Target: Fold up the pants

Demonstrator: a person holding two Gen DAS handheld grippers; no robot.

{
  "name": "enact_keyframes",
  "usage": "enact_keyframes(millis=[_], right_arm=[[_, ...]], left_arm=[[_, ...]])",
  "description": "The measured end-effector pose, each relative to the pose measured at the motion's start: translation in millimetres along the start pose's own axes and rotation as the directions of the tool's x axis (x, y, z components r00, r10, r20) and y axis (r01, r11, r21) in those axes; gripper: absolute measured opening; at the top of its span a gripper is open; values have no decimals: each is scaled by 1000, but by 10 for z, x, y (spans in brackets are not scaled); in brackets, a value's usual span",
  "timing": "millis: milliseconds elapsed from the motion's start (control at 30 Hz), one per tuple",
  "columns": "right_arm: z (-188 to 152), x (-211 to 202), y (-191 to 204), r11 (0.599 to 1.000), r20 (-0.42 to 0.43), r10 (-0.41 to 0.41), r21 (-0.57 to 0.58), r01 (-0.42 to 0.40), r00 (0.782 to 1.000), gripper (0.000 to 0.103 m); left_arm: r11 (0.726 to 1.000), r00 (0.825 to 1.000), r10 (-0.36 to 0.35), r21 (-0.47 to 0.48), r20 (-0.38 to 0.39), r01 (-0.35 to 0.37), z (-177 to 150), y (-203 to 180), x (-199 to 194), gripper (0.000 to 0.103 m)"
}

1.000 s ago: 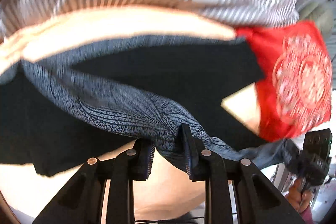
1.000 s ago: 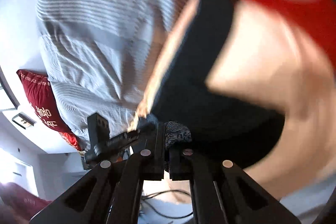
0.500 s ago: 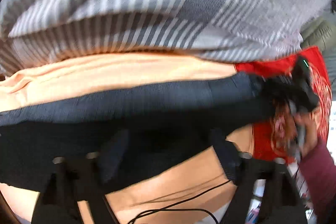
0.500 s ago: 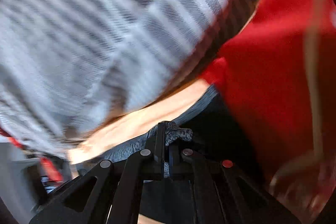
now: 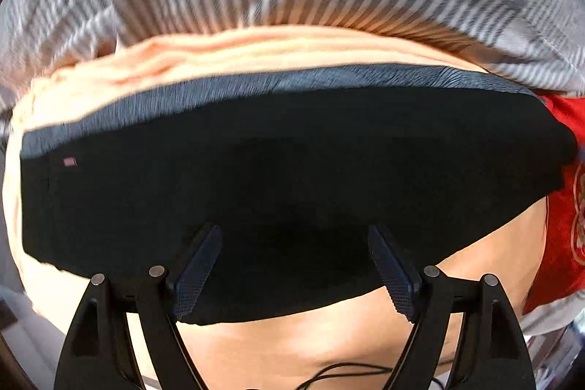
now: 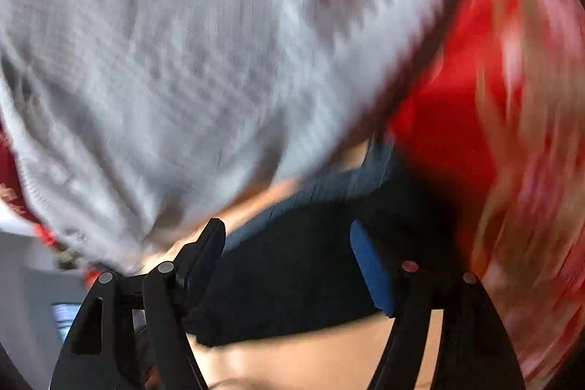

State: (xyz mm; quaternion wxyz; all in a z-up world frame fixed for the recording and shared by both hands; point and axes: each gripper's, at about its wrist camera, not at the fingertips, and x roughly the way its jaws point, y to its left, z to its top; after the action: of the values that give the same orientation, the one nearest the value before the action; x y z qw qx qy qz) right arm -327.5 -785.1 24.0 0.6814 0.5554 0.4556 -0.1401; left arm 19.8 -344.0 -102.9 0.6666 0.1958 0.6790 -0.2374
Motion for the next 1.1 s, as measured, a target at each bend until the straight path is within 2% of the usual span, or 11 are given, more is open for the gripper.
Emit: enact_keyframes(millis=[67, 133, 333, 433, 500, 633, 700, 767, 800, 967, 1100], right_arm=[[-259, 257, -186, 998, -65, 8, 65, -3, 998, 62], [-446, 508, -387, 986, -64, 55, 162, -44, 996, 59], [-300, 785, -519, 964, 12, 95, 248, -95, 995, 56], [-175, 698, -537, 950, 20, 111, 291, -112, 994, 8], [-149, 494, -403, 955, 55, 148, 253, -157, 988, 8], [-341, 252, -269, 969, 39, 133, 205, -138, 990, 8], [-388, 354, -366, 979, -5, 42, 200, -40, 999, 9], [-419, 537, -592, 973, -108, -78, 207, 99, 991, 18], [-428, 521, -642, 968, -116, -88, 226, 112, 989, 18], [-402, -124, -371, 982, 61, -160, 114, 152, 985, 22], [87, -219, 9, 969, 140, -232, -51, 241, 963, 22]], left_arm=[[1000, 1000, 15, -2, 4, -15, -75, -50, 99, 83], [1000, 1000, 27, 0, 3, -27, -87, -69, 182, 83], [999, 999, 42, -23, -16, -43, -41, -110, 495, 83], [999, 999, 43, -25, -29, -44, -68, -115, 498, 83], [1000, 1000, 18, -24, -7, -18, -98, -99, 346, 83], [1000, 999, -2, -6, 34, 2, -156, -35, 117, 83], [999, 999, 40, 8, 22, -40, -192, -1, 209, 83], [997, 996, 80, -7, -35, -80, -247, 88, 394, 83], [995, 994, 92, -23, -60, -94, -281, 103, 467, 83], [997, 997, 71, -34, -19, -72, -380, 7, 387, 83], [998, 997, 58, -33, -45, -59, -166, -167, 497, 83]])
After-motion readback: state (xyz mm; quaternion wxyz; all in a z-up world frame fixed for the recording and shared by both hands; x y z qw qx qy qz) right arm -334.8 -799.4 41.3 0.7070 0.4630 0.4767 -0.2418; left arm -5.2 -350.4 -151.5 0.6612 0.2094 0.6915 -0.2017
